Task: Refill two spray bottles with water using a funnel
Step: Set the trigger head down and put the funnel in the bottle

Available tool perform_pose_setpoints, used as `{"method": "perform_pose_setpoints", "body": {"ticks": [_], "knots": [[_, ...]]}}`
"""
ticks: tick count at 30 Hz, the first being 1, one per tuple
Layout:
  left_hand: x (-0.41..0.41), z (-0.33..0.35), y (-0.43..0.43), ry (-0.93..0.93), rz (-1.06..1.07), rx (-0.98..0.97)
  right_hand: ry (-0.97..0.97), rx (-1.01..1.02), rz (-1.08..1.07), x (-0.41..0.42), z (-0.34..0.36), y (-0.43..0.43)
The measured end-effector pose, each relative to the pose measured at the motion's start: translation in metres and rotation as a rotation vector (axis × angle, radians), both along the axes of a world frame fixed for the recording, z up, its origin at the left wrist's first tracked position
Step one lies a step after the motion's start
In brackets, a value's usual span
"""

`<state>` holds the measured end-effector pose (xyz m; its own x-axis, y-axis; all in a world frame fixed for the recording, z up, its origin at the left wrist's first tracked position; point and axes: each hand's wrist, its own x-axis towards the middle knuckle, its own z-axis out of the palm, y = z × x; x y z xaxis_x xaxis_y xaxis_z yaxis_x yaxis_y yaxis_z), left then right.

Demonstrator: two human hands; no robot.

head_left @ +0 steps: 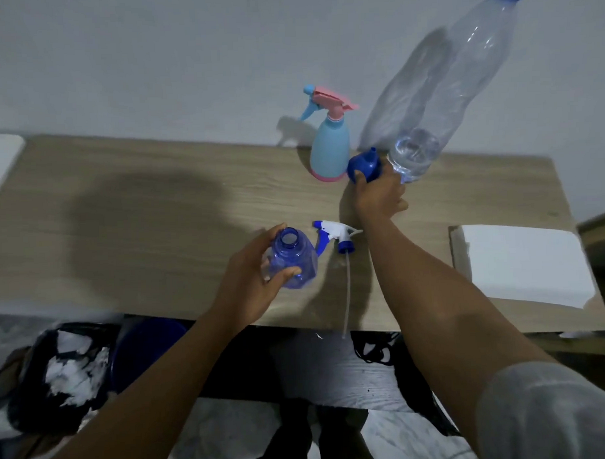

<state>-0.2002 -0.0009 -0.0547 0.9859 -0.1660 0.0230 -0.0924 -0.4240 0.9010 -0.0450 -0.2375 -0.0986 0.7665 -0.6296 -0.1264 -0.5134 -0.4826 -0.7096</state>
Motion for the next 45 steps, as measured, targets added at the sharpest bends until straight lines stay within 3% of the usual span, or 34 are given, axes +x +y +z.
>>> {"method": "perform_pose_setpoints", "body": {"ticks": [11, 18, 34, 45], "knots": [[-0.002, 0.007, -0.001, 0.009, 0.003, 0.004, -0.135, 0.055, 0.112, -0.084, -0.005, -0.025], [-0.001, 0.009, 0.0, -0.006, -0.019, 0.04, -0.036, -0.012, 0.182, -0.081, 0.003, -0.03], [-0.006, 0.015, -0.003, 0.062, 0.004, -0.062, -0.422, 0.524, 0.183, -0.185, 0.088, 0.042], [-0.012, 0.026, -0.006, 0.017, -0.006, 0.006, -0.522, 0.654, 0.183, -0.21, 0.112, 0.057]]}}
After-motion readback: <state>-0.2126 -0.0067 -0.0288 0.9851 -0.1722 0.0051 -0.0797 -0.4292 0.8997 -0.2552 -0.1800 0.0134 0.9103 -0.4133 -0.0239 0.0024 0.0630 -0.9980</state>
